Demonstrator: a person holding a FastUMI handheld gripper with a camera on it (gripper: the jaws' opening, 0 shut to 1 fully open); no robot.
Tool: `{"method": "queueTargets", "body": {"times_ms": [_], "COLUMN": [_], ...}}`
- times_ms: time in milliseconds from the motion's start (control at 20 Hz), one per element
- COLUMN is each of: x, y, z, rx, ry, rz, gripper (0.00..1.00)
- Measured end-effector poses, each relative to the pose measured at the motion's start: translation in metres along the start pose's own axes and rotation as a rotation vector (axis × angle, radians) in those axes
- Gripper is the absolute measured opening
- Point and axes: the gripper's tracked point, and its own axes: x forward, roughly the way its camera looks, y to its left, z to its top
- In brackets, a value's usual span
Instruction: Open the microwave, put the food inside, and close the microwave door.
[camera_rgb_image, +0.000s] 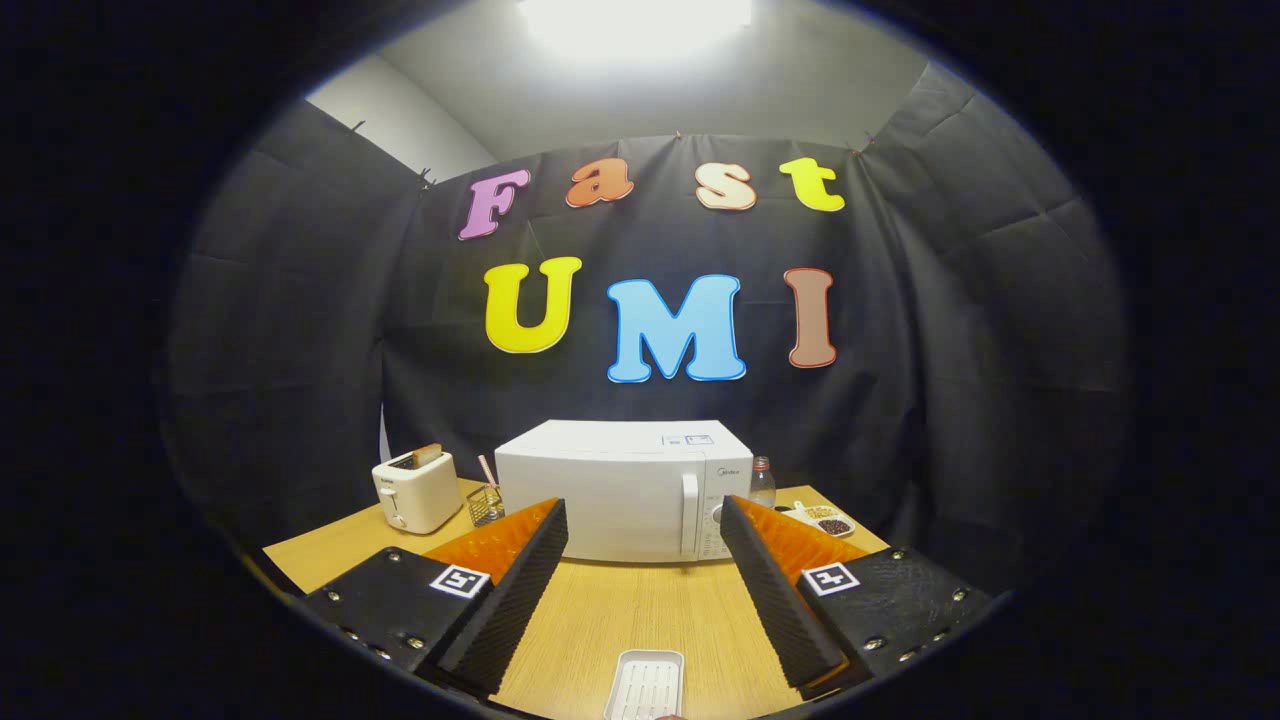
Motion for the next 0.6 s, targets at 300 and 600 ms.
{"method": "queueTargets", "body": {"times_ms": [300, 600], "x": [-0.011, -0.018], "y": [0.000, 0.002], "z": [0.000, 0.001], "rx": [-0.009, -0.024], "ry": [-0.006, -0.017], "rz": [-0.002, 0.005], "gripper": [0.98, 0.98]}}
